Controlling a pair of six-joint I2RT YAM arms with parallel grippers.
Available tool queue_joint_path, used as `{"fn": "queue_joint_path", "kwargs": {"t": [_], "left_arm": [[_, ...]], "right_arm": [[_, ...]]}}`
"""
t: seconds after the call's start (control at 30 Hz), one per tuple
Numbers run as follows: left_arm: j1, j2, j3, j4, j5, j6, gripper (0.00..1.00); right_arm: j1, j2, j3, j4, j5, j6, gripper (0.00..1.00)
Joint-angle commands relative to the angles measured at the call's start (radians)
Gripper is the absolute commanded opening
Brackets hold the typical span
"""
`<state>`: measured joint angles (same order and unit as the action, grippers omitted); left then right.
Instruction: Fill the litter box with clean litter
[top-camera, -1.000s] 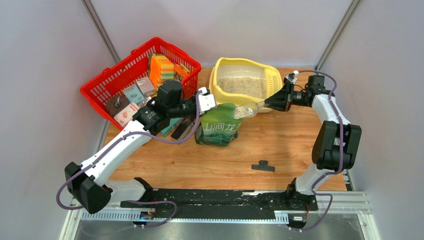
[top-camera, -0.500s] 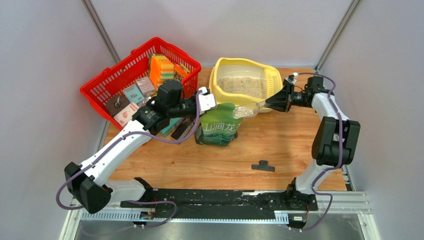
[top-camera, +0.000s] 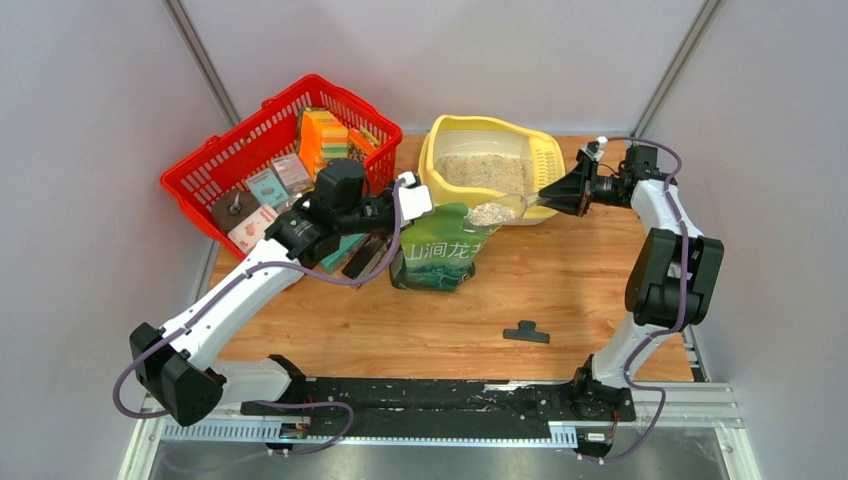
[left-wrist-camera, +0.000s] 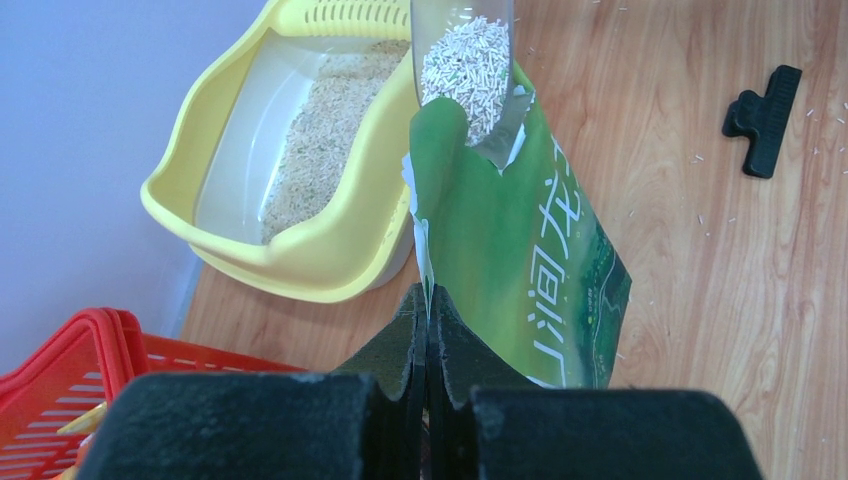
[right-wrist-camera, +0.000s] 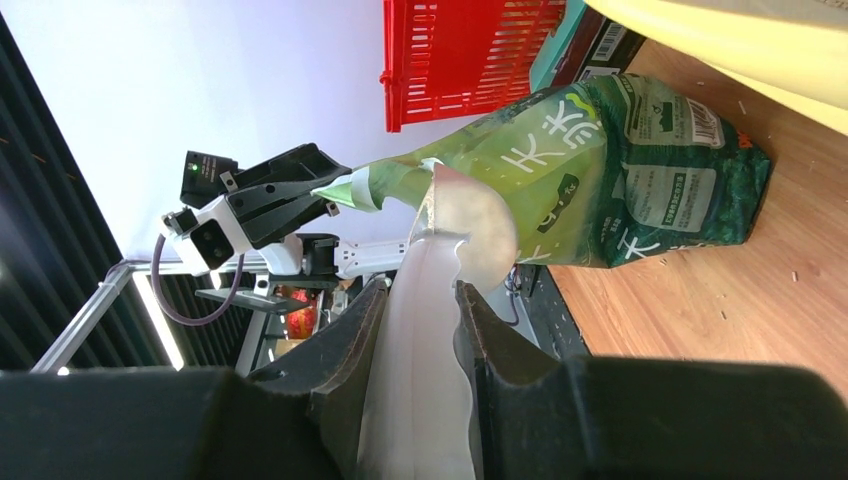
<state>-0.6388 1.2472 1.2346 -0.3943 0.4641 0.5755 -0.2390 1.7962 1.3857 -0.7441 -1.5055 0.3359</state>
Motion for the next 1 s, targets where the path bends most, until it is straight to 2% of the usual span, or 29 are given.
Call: {"fn": "queue_joint_path", "kwargs": {"t": [0.0, 0.3, 0.6, 0.73, 0.93, 0.97], "left_arm": [[0.008, 0.004, 0.083, 0.037, -0.018, 0.006, 0.0], [0.008, 0.078, 0.138, 0.04, -0.041, -0.025, 0.0], [0.01, 0.233, 0.218, 0.089, -0.1, -0.075, 0.0], [0.01, 0.288, 0.267, 0.084, -0.122, -0.078, 0.0], [0.008, 0.327, 0.322, 0.011, -0.113, -0.078, 0.0], [0.008, 0.327, 0.322, 0.002, -0.113, -0.078, 0.0]], "right_arm": [[-0.002, 0.025, 0.065, 0.008, -0.084, 0.003, 0.0], [-0.002, 0.13, 0.19, 0.009, -0.117, 0.029, 0.0], [-0.002, 0.319, 0.416, 0.029, -0.13, 0.063, 0.0], [-0.002, 0.481, 0.559, 0.123, -0.122, 0.205, 0.0], [-0.006, 0.689, 0.832, 0.487, -0.049, 0.585, 0.0], [-0.009, 0.739, 0.849, 0.693, -0.032, 0.768, 0.0]]}}
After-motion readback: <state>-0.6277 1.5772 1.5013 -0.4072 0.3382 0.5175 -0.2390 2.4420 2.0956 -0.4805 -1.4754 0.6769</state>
